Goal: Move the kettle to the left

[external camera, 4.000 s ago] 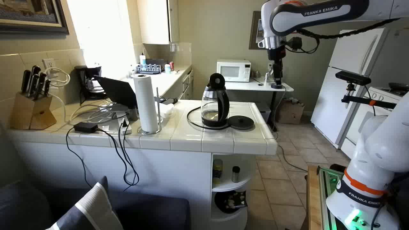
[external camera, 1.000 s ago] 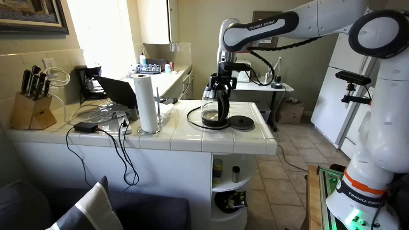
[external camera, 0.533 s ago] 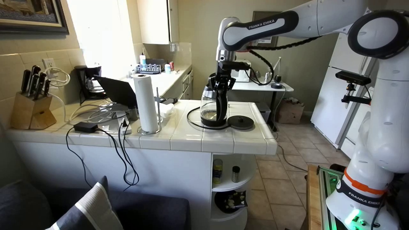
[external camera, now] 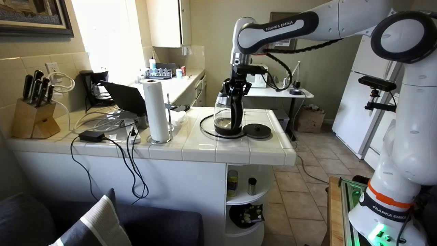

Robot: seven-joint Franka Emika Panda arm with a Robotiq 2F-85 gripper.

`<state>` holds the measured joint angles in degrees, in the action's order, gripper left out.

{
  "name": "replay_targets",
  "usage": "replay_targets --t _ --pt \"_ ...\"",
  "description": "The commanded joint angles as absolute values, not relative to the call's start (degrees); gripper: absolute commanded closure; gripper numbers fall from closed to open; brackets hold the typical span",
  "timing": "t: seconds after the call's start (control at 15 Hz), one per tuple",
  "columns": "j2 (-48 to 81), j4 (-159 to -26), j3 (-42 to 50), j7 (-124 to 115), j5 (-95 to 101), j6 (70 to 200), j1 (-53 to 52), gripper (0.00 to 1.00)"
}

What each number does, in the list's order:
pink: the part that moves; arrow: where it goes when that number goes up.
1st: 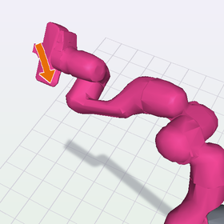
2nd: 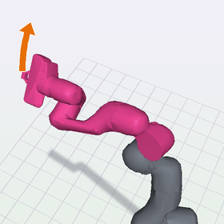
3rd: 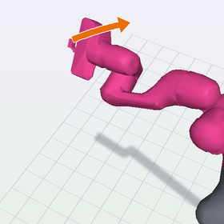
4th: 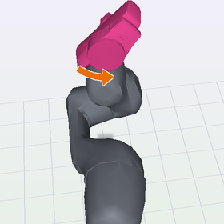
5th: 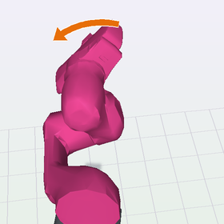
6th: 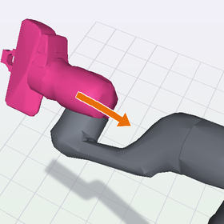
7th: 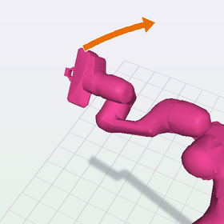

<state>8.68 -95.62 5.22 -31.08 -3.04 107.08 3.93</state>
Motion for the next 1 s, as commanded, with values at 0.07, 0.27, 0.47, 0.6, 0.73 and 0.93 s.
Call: replay_targets --t 0.07,0.27,0.47,0.6,0.73,0.93 --pt "9.4 -94.5 5.5 -31.7 -0.7 105.6 3.3 0.8" --pt "8.3 -94.7 5.0 -30.8 3.9 104.5 2.2 0.8" --pt "7.9 -94.4 4.6 -29.9 7.9 104.3 1.1 0.8" --pt "7.9 -94.5 4.3 -29.0 9.6 105.2 0.7 0.8" --pt "7.7 -95.0 4.1 -28.6 11.2 106.6 0.4 0.8" --pt "7.0 -95.4 3.9 -27.5 11.8 108.9 0.3 0.8"
